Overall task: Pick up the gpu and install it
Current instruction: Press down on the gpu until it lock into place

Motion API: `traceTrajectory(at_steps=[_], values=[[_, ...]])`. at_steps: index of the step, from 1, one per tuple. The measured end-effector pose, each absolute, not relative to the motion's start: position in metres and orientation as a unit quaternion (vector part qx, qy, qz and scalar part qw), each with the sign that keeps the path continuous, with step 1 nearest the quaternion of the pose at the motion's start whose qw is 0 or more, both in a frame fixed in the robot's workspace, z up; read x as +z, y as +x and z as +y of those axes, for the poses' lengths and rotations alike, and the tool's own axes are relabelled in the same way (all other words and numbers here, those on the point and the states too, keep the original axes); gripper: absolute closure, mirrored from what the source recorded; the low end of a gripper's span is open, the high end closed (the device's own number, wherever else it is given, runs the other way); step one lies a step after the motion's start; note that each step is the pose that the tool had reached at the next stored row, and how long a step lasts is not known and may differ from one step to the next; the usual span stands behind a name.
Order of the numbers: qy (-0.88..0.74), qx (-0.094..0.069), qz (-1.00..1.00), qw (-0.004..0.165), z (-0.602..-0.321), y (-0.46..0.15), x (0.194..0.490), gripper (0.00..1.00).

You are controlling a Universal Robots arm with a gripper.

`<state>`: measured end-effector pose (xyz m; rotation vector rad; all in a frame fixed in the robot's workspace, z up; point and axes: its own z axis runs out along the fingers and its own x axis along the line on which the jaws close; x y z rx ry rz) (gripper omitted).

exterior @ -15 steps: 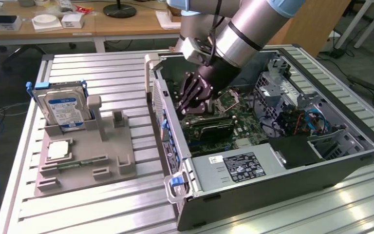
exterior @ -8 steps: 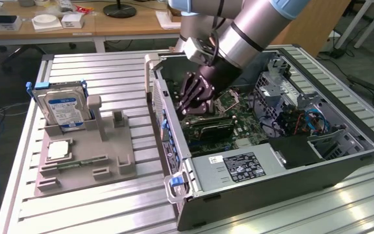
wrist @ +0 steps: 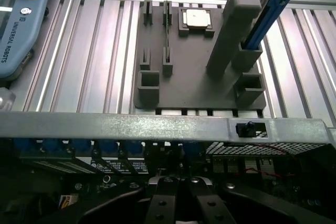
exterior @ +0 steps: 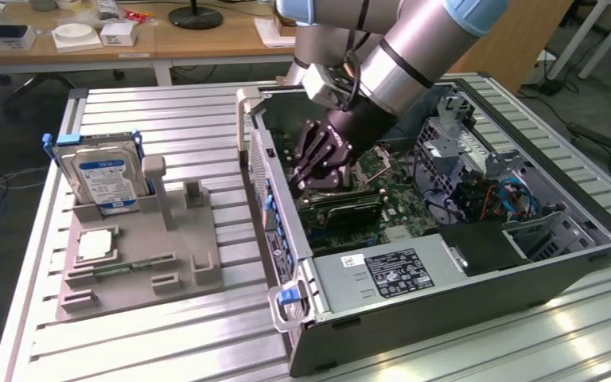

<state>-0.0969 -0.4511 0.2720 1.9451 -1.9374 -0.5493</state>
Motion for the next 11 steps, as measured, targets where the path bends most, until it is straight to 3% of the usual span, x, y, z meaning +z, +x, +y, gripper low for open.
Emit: traceTrajectory(at_steps=[5, 11], values=[[0.685, -0.194, -0.682, 0.17, -0.4509, -0.0902, 0.2719, 0.9], [0.697, -0.177, -0.677, 0.159, -0.4505, -0.0904, 0.2697, 0.9]])
